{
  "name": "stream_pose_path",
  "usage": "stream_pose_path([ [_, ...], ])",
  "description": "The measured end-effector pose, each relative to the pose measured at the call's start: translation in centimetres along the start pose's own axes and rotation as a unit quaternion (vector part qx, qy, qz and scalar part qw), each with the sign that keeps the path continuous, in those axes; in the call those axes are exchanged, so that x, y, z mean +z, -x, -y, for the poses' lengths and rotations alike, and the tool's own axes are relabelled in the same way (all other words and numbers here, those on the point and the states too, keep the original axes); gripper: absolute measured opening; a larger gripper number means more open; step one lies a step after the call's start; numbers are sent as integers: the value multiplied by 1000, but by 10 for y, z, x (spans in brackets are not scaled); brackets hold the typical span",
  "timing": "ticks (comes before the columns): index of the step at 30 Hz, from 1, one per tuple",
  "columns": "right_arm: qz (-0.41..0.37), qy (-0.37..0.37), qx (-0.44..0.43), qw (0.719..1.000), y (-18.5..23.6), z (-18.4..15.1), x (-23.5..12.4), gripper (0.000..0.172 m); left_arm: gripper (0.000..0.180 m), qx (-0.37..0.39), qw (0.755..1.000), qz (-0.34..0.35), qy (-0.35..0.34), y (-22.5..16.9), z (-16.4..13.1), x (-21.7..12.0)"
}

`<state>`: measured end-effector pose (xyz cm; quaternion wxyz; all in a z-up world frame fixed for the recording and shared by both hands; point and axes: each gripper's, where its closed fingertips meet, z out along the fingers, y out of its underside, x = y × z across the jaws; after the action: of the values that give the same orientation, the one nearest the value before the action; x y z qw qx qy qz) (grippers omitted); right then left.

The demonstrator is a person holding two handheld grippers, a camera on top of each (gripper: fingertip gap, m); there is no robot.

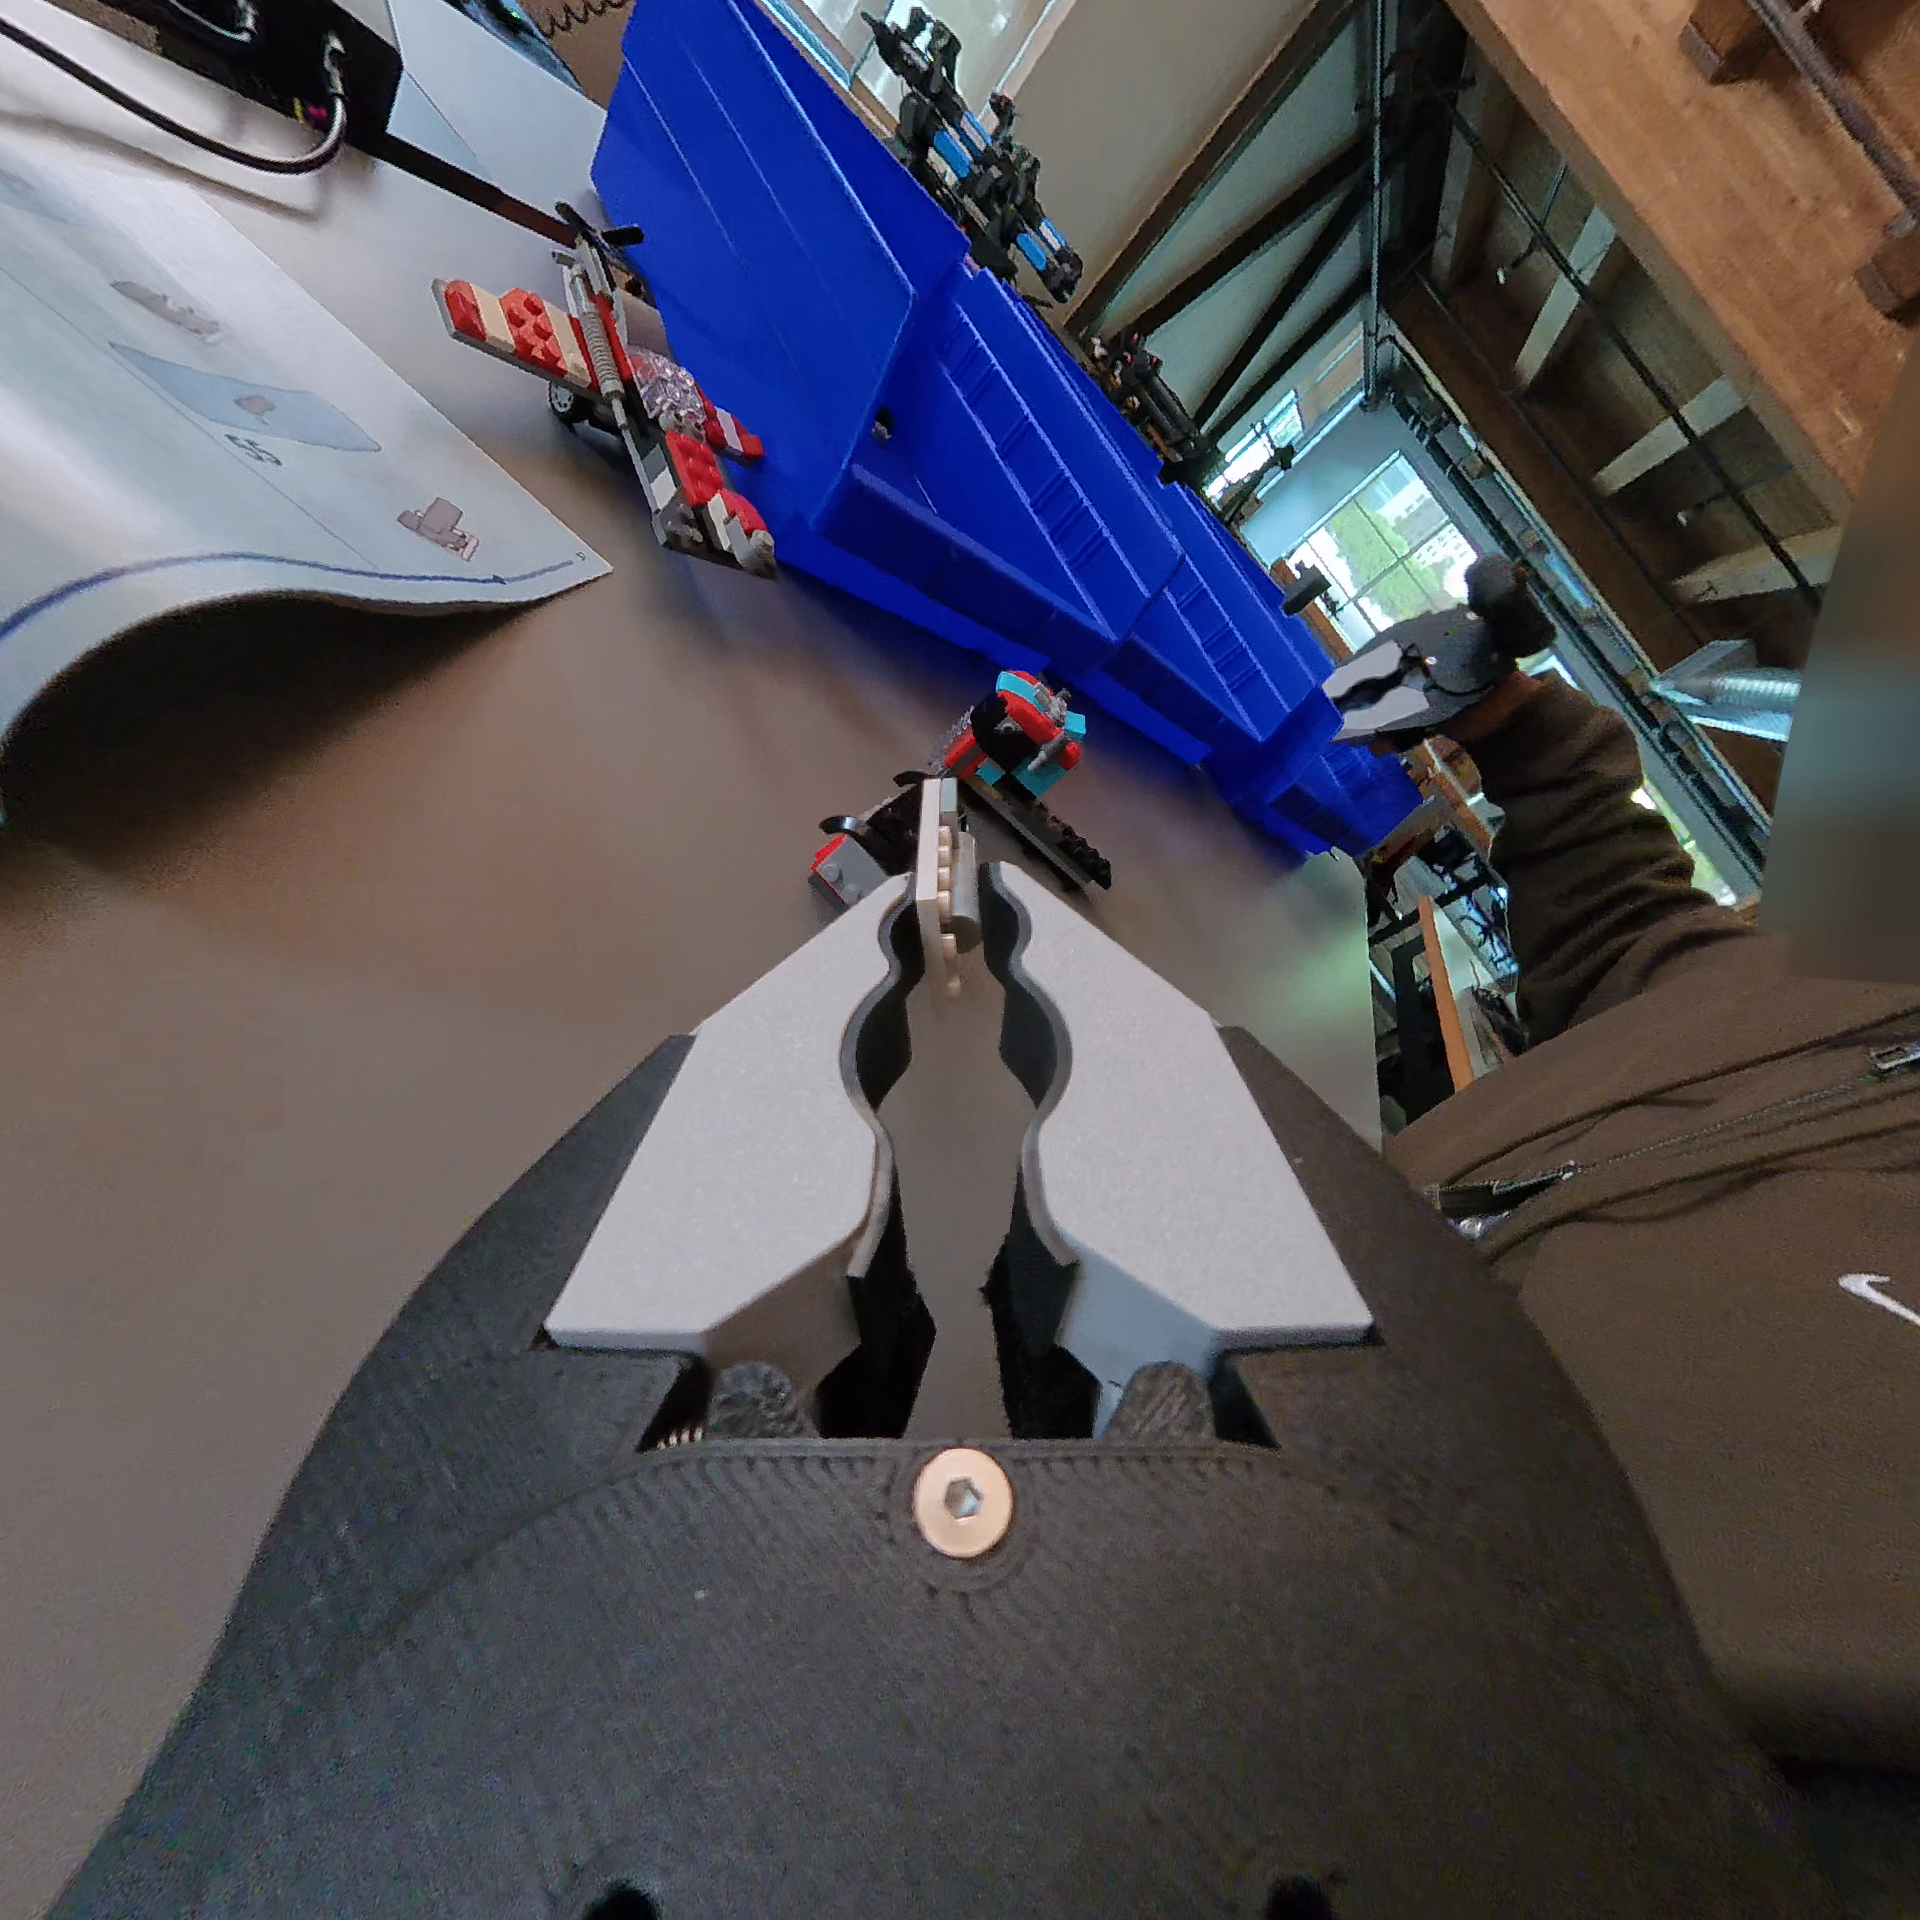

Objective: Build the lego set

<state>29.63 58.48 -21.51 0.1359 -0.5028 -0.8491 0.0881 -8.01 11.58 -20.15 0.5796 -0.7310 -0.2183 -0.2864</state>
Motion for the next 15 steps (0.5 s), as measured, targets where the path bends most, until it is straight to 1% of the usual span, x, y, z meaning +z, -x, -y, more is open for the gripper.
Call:
stream_pose_path([
  [3, -11, -47, -10, 999, 17, 35, -20, 10, 10, -22, 1000, 4, -21, -5, -3, -3],
  [6, -25, -101, -43, 994, 44, 86, -31, 10, 10, -39, 998, 5, -44, -14, -8, -9],
  [10, -33, -177, -91, 979, 86, 171, -37, 10, 10, -45, 996, 4, -76, -28, -16, -21],
  [12, -15, -218, -114, 969, 112, 216, -34, 10, 10, -43, 996, -1, -85, -36, -21, -28],
  [15, 30, -262, -143, 954, 152, 278, -19, 10, 10, -33, 995, -3, -93, -44, -27, -38],
])
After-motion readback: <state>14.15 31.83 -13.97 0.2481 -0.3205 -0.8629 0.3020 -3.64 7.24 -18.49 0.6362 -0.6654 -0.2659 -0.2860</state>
